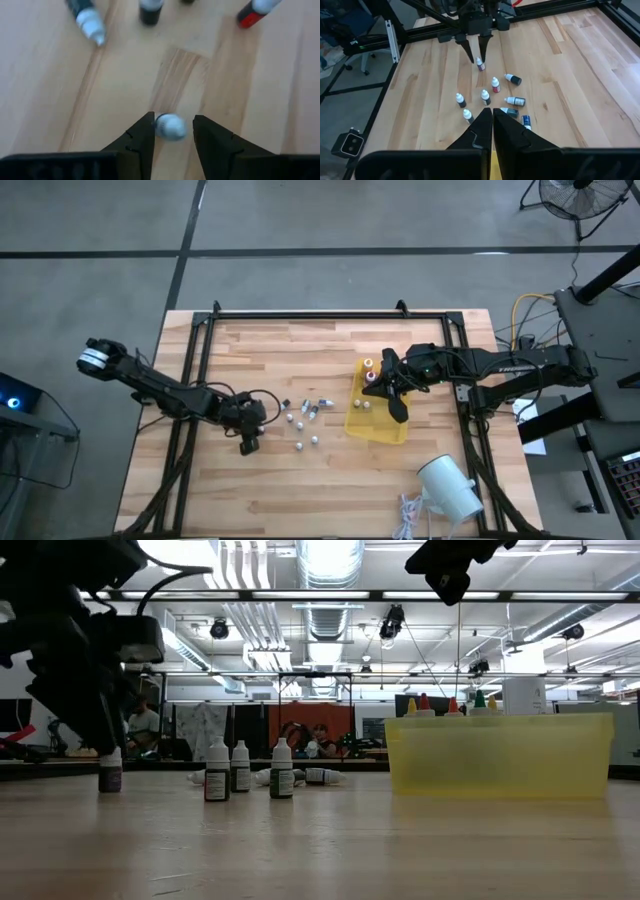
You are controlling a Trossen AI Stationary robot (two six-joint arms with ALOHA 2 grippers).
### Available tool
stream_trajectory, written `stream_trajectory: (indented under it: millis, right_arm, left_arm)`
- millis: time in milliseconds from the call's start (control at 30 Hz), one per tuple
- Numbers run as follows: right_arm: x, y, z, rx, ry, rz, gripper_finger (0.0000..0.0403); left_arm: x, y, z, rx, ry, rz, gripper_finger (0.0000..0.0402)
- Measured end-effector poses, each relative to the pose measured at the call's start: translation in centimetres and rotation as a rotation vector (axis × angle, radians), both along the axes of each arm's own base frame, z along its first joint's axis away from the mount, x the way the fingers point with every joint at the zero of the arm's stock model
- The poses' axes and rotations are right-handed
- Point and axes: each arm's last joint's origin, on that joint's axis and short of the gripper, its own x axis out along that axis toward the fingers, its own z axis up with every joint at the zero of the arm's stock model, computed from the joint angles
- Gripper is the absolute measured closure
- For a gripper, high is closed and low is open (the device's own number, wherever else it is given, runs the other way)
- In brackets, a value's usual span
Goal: Pick & Place food coloring
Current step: Put the small violet food coloring bottle into the yellow bin
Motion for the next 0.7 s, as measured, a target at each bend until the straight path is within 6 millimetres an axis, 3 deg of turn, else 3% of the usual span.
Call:
stream_trajectory:
  millis: [700]
  right_arm:
    - [0.01,0.0,-0.02,0.0,0.001,0.0,0.0394]
  left_arm:
    - [0.26,0.3,0.93,0.036,0.033,-0.024,0.0295]
